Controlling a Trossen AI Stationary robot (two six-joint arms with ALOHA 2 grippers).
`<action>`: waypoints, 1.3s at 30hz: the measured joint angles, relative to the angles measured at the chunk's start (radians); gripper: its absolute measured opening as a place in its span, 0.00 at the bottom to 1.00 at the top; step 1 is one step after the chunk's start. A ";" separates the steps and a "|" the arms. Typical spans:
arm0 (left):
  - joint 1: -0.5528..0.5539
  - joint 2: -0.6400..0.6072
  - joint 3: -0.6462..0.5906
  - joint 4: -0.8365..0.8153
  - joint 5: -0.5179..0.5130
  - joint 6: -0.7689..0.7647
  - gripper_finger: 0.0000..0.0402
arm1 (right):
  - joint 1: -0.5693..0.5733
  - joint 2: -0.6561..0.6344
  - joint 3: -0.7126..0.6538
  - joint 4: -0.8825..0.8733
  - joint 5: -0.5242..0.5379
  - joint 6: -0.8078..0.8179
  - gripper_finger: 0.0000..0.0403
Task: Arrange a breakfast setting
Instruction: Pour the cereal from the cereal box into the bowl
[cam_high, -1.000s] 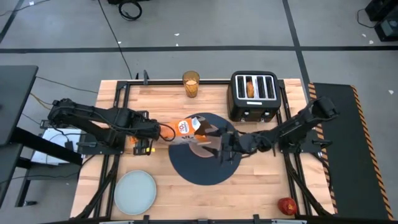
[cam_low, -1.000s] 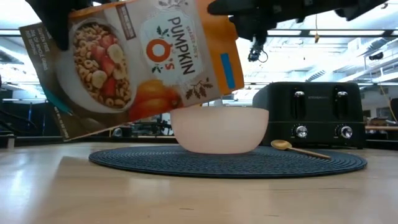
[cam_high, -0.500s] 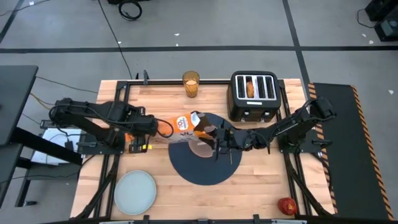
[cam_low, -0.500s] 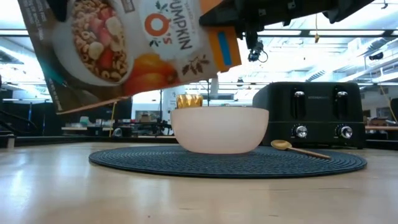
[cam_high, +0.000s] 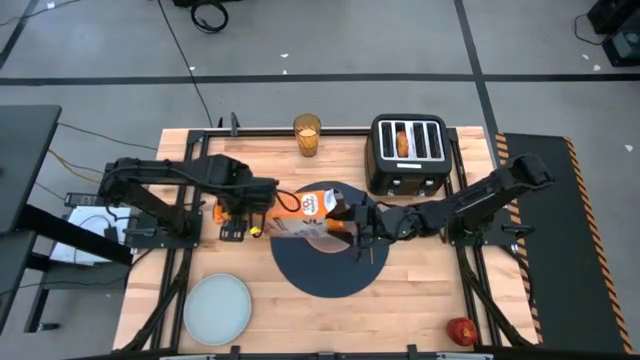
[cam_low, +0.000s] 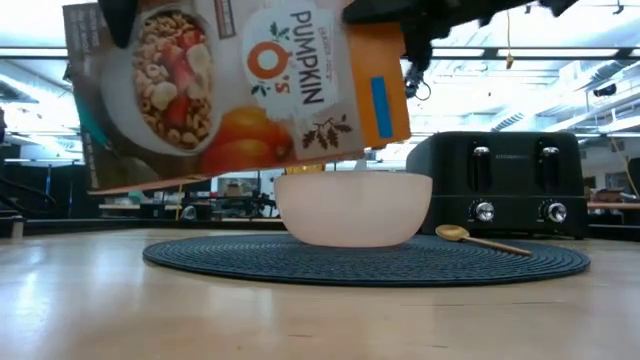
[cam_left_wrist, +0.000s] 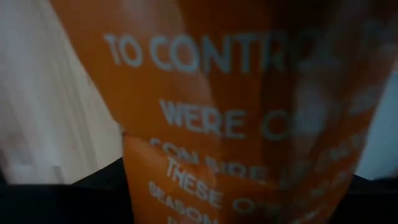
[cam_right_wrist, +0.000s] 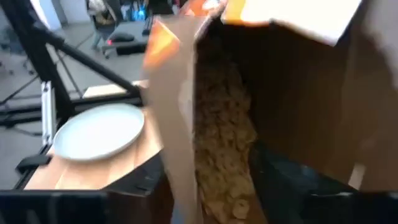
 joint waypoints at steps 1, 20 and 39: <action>0.014 0.001 0.000 -0.001 0.014 0.009 0.69 | 0.009 -0.022 0.000 -0.031 0.001 0.006 0.53; 0.153 0.001 -0.004 -0.001 0.088 0.134 0.69 | 0.109 -0.106 -0.001 -0.204 0.136 0.141 0.59; 0.110 0.038 -0.003 0.000 0.132 0.007 0.69 | -0.085 -0.037 0.364 -0.299 0.108 -0.220 0.48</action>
